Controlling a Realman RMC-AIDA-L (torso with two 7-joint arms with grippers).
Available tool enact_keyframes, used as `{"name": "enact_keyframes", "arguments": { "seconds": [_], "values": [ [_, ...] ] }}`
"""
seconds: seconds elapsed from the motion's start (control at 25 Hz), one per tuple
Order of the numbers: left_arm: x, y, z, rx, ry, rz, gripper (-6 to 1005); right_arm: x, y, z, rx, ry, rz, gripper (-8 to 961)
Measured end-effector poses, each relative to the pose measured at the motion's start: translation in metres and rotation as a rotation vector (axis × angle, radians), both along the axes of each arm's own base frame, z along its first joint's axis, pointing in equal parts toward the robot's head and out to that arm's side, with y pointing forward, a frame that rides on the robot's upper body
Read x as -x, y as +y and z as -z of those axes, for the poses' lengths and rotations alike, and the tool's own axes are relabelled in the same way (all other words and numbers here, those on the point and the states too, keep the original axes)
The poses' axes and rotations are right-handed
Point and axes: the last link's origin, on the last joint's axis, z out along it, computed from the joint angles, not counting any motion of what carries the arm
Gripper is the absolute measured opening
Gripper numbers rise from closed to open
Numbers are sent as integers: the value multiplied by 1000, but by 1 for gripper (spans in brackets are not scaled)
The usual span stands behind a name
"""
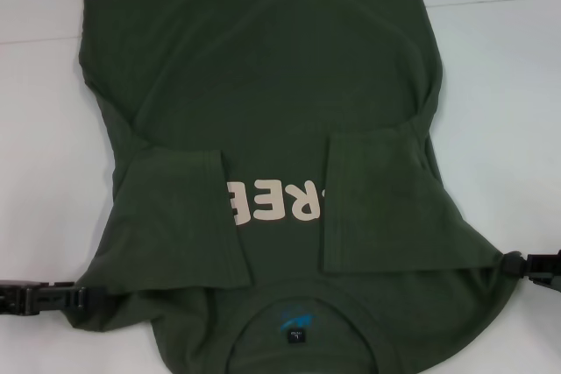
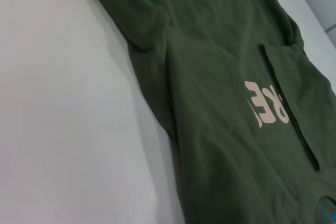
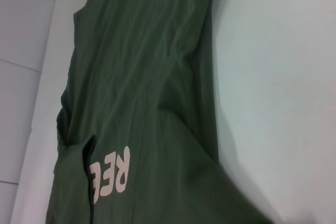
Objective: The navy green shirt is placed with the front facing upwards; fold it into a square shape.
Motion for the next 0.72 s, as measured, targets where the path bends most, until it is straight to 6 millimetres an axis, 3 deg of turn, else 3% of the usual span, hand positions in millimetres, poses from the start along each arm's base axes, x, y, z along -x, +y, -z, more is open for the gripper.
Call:
{"name": "enact_keyframes", "arguments": {
  "seconds": [0.32, 0.72],
  "values": [
    [-5, 3, 6, 27, 10, 18, 875, 0, 0, 0, 0, 0, 1, 43],
    [-7, 5, 12, 45, 22, -5, 778, 1, 2, 0, 1, 1, -5, 43]
  ]
}}
